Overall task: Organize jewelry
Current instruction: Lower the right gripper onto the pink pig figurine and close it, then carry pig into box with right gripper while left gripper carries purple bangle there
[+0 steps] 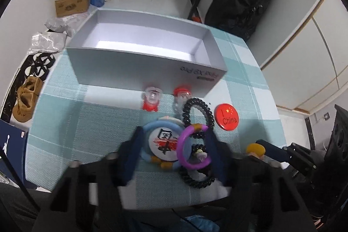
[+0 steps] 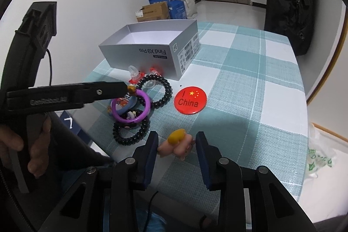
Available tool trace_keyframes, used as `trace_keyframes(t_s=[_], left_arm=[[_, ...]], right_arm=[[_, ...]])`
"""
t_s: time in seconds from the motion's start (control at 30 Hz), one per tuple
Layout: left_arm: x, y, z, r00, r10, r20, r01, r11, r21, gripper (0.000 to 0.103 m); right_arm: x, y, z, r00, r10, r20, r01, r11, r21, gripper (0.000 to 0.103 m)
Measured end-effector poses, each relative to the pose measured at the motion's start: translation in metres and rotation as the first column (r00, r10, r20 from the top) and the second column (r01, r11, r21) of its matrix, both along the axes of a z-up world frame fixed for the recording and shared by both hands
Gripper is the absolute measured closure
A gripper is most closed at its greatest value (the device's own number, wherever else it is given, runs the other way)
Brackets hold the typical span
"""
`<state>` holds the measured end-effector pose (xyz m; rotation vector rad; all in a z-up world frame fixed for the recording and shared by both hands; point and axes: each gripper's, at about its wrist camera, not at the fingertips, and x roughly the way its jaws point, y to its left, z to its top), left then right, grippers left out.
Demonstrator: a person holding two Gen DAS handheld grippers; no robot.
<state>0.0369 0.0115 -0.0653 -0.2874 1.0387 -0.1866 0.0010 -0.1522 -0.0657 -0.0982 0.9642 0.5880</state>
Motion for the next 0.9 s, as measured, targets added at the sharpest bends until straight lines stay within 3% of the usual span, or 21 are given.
trace_keyframes(t_s=[0.2, 0.3, 0.4, 0.5, 0.9], left_arm=[[-0.001, -0.008, 0.003, 0.999, -0.037, 0.006, 0.037, 0.998, 0.06, 0.067], [-0.001, -0.007, -0.001, 0.999, -0.047, -0.018, 0.048, 0.997, 0.06, 0.08], [-0.001, -0.003, -0.003, 0.999, -0.044, -0.027, 0.045, 0.997, 0.058, 0.083], [0.0, -0.005, -0.003, 0.998, -0.05, -0.033, 0.052, 0.996, 0.078, 0.095], [0.004, 0.006, 0.001, 0.999, -0.017, -0.04, 0.017, 1.0, 0.002, 0.099]], right_arm=[[0.0, -0.001, 0.002, 1.0, 0.001, 0.004, -0.001, 1.0, 0.011, 0.069], [0.001, -0.003, 0.002, 1.0, -0.006, 0.0, 0.006, 1.0, 0.018, 0.069], [0.002, -0.003, 0.003, 1.0, -0.011, -0.003, 0.011, 1.0, 0.026, 0.069], [0.001, -0.003, 0.003, 1.0, -0.004, 0.002, 0.004, 1.0, 0.025, 0.069], [0.004, -0.009, 0.006, 0.999, -0.033, 0.001, 0.033, 0.998, 0.054, 0.069]])
